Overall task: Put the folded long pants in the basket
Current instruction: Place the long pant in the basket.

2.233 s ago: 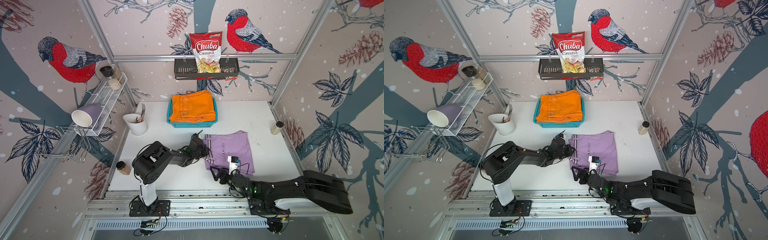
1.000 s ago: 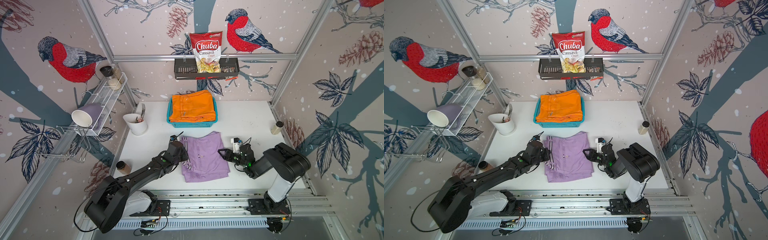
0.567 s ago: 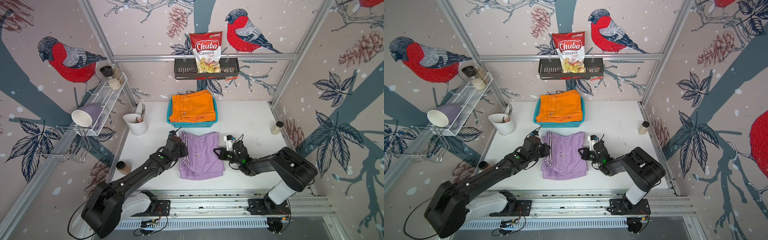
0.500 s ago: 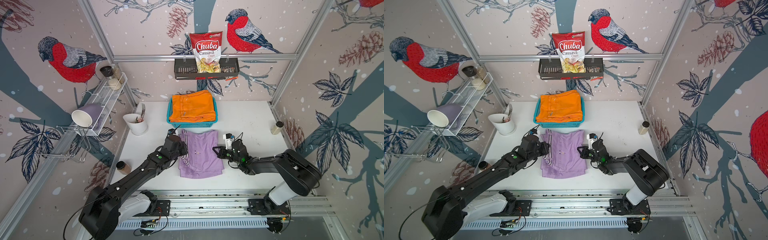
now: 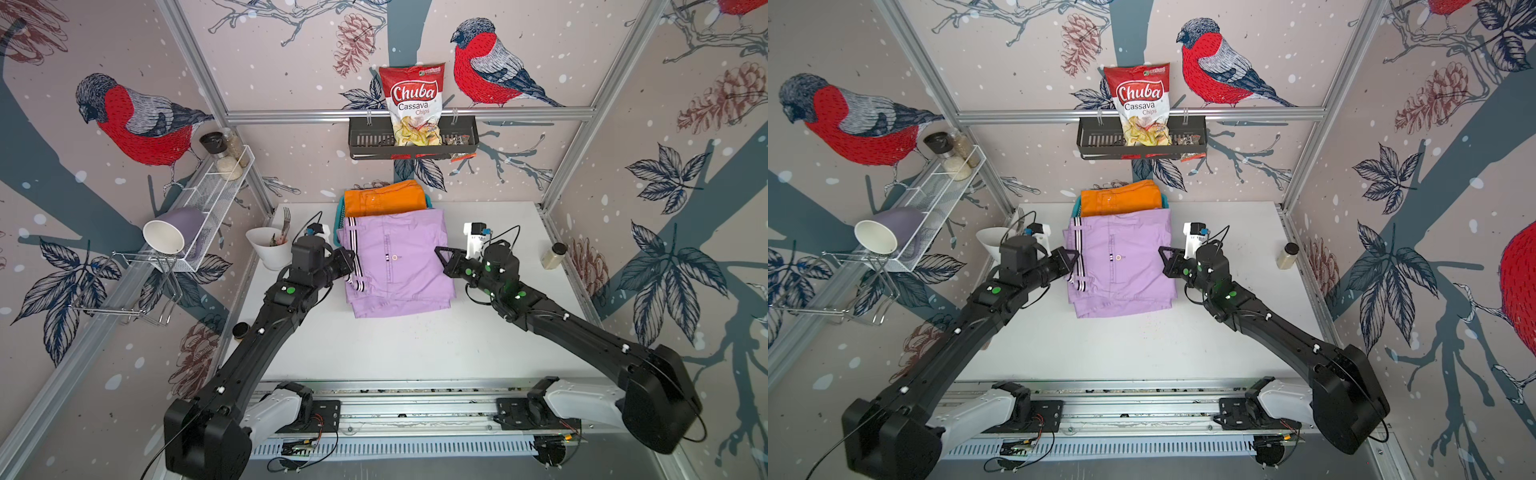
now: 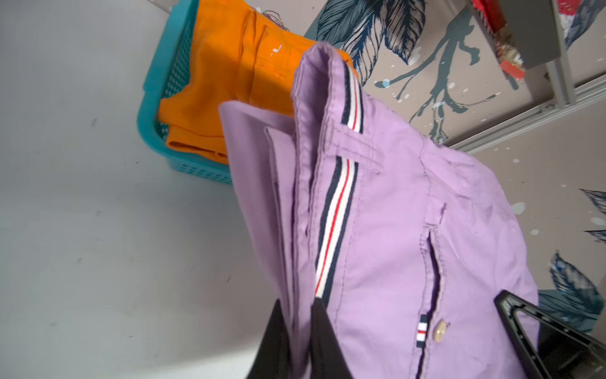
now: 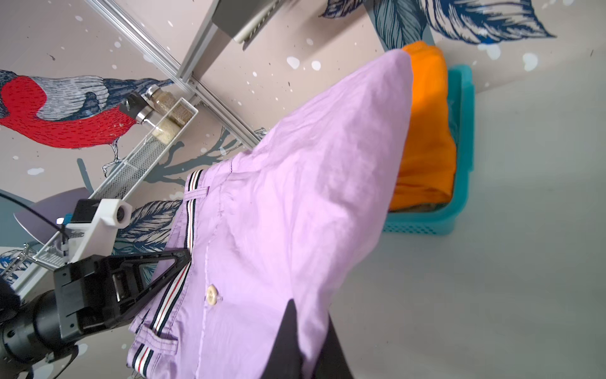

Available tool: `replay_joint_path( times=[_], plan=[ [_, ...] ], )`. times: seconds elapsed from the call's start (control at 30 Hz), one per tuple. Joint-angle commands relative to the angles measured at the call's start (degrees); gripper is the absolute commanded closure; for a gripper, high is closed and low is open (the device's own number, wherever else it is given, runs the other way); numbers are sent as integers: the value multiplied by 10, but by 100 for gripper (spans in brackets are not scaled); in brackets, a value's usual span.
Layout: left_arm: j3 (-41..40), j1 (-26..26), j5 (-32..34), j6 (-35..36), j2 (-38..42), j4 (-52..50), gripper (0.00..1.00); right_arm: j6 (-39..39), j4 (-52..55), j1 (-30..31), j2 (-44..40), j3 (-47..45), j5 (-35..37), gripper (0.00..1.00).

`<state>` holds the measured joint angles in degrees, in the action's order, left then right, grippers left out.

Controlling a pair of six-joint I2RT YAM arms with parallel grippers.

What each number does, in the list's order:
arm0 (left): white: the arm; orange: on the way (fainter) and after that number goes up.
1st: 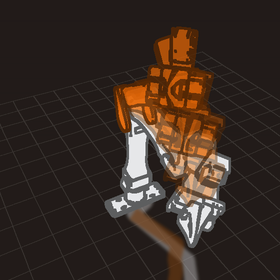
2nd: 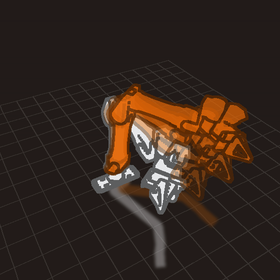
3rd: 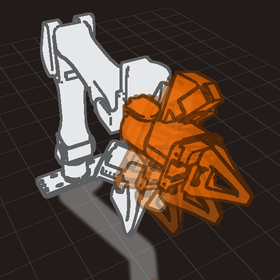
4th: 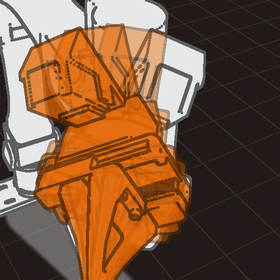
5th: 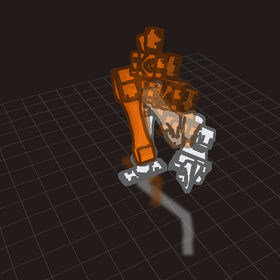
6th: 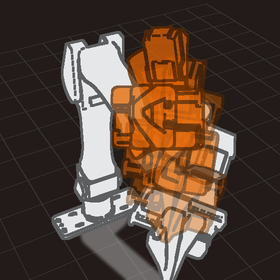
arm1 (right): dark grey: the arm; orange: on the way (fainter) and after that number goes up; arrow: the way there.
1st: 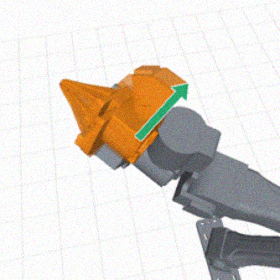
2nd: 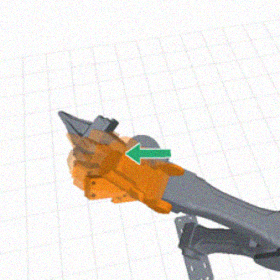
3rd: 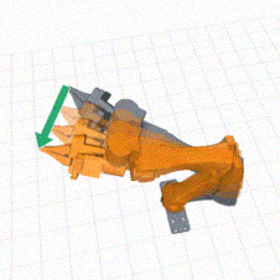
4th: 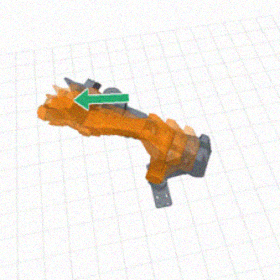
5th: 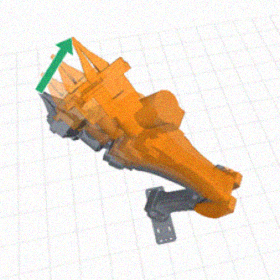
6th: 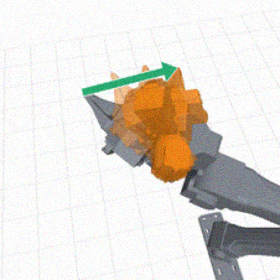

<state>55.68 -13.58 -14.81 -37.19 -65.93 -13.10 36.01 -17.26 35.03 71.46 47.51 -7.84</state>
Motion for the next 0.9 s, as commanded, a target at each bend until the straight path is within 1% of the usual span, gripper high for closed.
replay_joint_path(
  times=[0.0,0.1,0.13,0.27,0.33,0.43,0.5,0.57,0.77,0.87],
  plan=[
    [72,34,-76,20,-62,7,100,-15,25,-33,33,38,18,100],
    [173,54,-67,23,-151,-32,100,-14,25,-67,96,96,-25,100],
    [205,62,-69,22,-185,-45,100,-18,34,-73,121,122,-26,100],
    [342,89,-107,33,-318,-94,100,-41,38,-78,207,201,17,100],
    [404,90,-106,45,-374,-112,100,-46,41,-84,254,242,18,100],
    [498,96,-88,57,-457,-138,100,-51,53,-93,331,311,6,100],
    [546,103,-82,54,-505,-144,100,-55,54,-97,377,352,6,100],
    [589,112,-96,50,-555,-149,100,-65,52,-100,424,396,9,100],
    [687,139,-111,36,-656,-142,100,-83,85,-110,551,532,5,100],
    [720,146,-116,32,-687,-129,100,-89,100,-114,594,583,10,100]
  ],
)
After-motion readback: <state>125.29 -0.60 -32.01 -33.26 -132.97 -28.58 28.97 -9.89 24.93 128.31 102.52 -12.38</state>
